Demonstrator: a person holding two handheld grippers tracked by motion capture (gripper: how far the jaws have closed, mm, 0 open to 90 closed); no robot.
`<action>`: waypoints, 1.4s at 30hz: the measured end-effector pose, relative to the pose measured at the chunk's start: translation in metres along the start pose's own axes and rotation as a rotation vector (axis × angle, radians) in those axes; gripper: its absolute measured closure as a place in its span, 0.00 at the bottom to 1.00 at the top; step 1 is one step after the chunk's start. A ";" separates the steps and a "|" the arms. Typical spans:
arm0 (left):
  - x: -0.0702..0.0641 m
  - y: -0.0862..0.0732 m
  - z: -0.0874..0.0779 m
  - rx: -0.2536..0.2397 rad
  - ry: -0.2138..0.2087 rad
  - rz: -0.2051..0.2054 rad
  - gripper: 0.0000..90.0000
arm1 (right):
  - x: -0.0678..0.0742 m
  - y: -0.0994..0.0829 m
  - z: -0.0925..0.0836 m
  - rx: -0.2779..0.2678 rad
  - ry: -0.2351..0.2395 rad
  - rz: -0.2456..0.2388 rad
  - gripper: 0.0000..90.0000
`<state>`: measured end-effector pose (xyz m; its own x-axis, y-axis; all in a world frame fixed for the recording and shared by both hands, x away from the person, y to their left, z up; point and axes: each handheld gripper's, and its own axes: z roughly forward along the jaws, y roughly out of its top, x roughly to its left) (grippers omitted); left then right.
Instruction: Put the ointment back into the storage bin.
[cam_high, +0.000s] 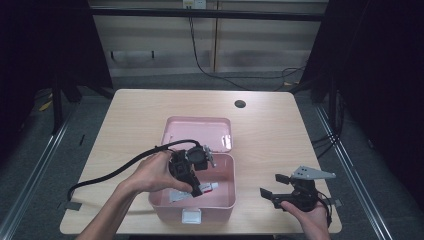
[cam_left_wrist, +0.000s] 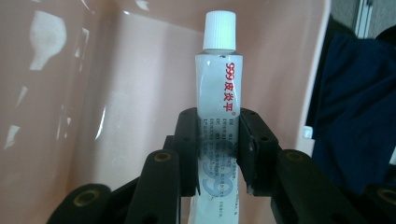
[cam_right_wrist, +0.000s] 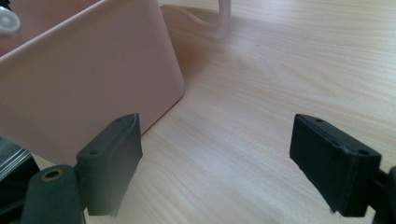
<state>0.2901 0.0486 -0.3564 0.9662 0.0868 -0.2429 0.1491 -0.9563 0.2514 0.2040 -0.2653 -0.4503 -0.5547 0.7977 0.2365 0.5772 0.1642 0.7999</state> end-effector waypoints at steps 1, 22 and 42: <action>0.000 0.000 0.002 -0.001 -0.003 -0.004 0.79 | 0.000 0.000 0.000 0.000 0.000 0.000 0.19; 0.012 -0.008 0.031 0.054 -0.070 -0.028 0.79 | 0.000 0.000 0.001 0.005 0.003 -0.005 0.19; 0.016 -0.001 0.056 0.097 -0.107 -0.017 0.79 | 0.000 0.000 0.001 0.006 0.004 0.003 0.19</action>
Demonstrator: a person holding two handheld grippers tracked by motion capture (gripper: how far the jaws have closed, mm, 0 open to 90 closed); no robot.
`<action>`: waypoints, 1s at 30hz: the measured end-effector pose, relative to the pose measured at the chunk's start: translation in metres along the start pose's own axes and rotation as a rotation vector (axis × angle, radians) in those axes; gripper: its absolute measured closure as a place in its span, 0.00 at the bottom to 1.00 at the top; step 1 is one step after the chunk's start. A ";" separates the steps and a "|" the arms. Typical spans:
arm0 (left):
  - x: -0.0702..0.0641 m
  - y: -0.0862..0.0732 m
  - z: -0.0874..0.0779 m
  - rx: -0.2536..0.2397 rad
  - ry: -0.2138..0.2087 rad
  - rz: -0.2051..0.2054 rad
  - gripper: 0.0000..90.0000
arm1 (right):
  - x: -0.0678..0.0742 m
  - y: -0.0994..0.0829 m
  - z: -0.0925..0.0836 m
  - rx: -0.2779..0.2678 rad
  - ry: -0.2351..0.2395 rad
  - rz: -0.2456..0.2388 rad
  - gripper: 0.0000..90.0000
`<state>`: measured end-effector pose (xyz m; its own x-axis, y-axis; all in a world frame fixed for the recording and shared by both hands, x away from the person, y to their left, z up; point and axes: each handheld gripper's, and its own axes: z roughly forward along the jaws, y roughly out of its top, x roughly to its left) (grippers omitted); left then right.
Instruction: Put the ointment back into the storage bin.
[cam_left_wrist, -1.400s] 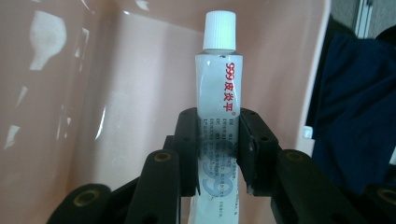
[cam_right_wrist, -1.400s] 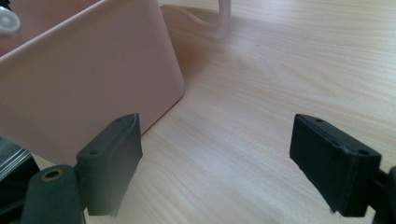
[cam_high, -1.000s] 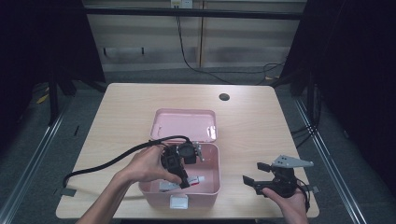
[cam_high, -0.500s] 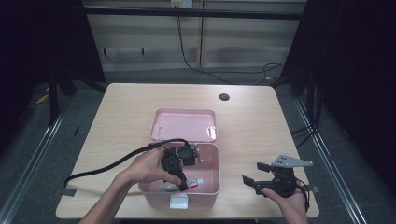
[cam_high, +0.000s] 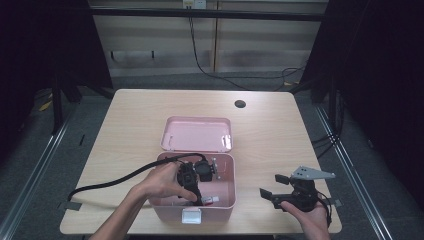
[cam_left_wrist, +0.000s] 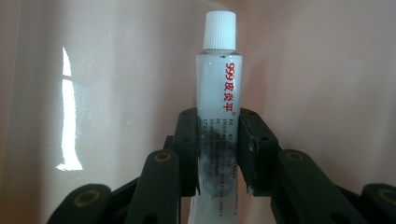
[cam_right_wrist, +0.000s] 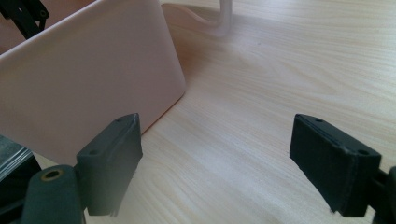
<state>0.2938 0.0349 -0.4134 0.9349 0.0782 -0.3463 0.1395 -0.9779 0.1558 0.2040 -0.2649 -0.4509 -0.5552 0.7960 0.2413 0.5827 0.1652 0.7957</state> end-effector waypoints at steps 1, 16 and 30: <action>0.000 0.000 0.000 0.000 0.000 0.000 0.79 | 0.000 0.000 0.000 0.000 0.000 0.000 0.19; 0.006 0.004 0.017 0.036 -0.020 -0.013 0.79 | 0.000 0.000 0.000 0.000 0.002 0.001 0.19; 0.008 0.006 0.031 0.048 -0.038 -0.012 0.78 | 0.000 0.000 0.000 0.001 0.003 -0.004 0.19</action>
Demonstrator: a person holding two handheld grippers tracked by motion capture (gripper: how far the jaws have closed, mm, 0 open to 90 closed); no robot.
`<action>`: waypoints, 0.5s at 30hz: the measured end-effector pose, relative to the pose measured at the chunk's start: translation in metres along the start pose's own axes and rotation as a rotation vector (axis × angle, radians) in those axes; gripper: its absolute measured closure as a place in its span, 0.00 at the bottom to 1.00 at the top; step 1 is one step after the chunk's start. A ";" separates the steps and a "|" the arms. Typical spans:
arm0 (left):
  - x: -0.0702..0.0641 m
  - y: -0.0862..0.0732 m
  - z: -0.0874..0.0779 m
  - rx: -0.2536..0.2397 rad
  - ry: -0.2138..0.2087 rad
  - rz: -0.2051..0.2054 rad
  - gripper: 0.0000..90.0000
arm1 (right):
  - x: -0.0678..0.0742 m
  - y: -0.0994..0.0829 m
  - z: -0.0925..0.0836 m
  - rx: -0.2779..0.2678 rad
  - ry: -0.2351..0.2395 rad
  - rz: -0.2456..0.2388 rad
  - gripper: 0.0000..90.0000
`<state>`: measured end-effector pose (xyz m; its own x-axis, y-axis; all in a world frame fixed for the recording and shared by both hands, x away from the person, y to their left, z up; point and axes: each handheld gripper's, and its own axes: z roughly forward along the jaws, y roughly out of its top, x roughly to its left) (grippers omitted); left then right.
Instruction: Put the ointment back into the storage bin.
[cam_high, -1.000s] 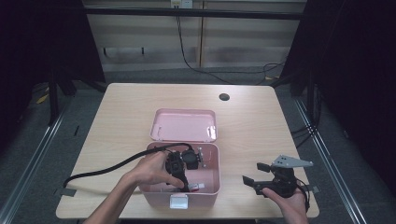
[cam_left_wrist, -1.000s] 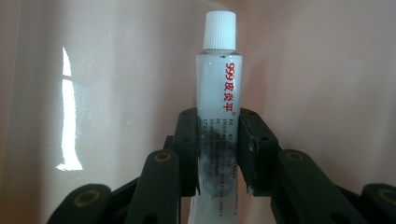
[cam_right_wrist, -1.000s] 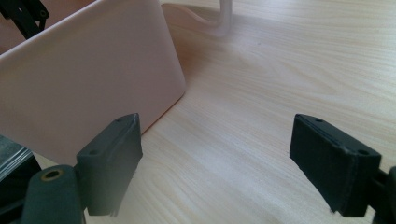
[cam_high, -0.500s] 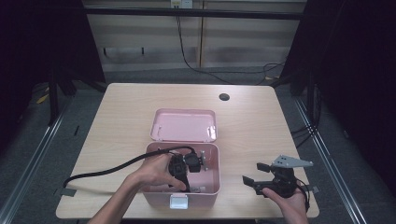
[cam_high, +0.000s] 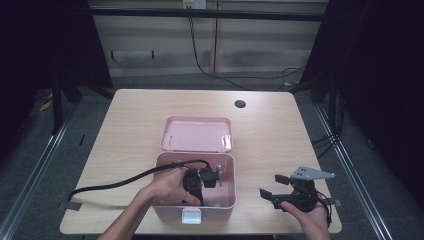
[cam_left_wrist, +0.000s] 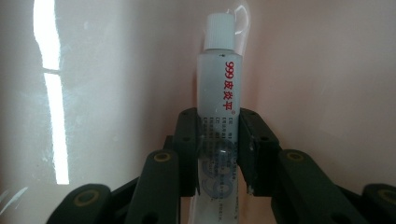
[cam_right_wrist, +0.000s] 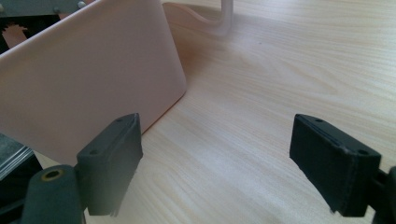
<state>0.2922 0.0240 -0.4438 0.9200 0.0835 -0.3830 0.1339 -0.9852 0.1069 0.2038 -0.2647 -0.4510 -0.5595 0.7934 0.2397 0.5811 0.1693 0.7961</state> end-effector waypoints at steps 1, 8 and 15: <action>0.000 0.000 0.000 0.000 0.000 0.000 0.78 | 0.000 0.000 0.000 0.000 0.000 0.000 0.19; 0.001 0.001 0.005 0.010 -0.009 0.001 0.78 | 0.000 0.000 0.000 0.002 -0.001 0.000 0.19; 0.001 0.000 0.003 0.006 -0.004 0.001 0.80 | 0.000 0.000 0.001 0.004 -0.001 -0.002 0.19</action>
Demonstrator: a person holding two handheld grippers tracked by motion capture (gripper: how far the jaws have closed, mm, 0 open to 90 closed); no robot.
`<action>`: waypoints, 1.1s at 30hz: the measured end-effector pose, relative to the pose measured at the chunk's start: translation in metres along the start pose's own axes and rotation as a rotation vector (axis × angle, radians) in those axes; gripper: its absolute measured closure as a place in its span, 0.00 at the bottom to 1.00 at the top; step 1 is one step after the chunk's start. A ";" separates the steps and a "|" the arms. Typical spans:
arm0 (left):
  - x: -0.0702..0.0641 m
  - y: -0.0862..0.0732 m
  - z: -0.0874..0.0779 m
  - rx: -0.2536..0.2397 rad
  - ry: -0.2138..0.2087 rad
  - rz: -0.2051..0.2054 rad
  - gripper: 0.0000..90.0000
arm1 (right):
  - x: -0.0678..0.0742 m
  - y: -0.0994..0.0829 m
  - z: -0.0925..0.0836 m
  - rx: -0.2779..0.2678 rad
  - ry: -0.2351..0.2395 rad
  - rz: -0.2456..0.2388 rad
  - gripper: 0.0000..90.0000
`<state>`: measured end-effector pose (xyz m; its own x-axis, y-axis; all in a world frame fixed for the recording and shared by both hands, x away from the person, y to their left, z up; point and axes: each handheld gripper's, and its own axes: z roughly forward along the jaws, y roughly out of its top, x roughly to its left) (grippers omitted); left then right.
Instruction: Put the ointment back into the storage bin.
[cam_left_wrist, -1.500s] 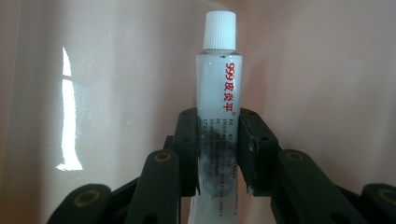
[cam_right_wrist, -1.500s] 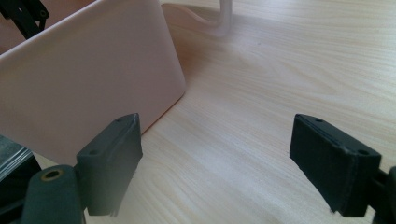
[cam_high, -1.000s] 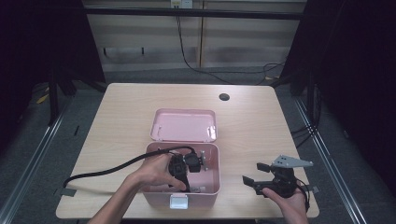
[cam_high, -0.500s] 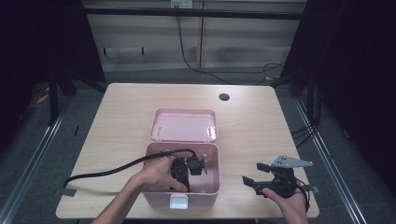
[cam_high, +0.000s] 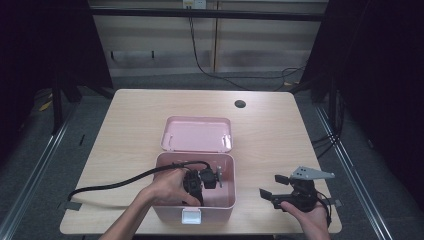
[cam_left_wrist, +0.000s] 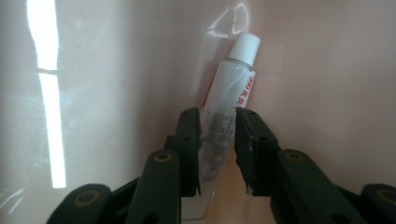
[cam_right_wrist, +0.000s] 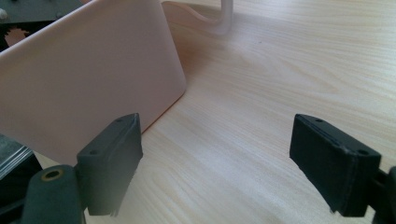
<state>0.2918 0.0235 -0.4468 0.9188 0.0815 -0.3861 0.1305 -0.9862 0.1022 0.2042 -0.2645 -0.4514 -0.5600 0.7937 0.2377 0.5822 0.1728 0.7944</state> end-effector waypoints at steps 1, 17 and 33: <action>0.000 0.000 -0.001 -0.004 0.003 -0.009 0.78 | 0.000 0.000 0.000 0.001 0.001 0.000 0.19; -0.003 -0.004 -0.021 -0.085 0.060 -0.055 0.59 | 0.000 0.000 0.000 -0.002 -0.002 0.001 0.19; -0.010 -0.013 -0.050 -0.168 0.093 -0.059 0.54 | 0.000 0.000 0.000 -0.003 0.000 0.003 0.19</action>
<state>0.2994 0.0428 -0.3987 0.9372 0.1588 -0.3104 0.2381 -0.9419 0.2368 0.2039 -0.2646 -0.4510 -0.5583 0.7940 0.2403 0.5823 0.1687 0.7953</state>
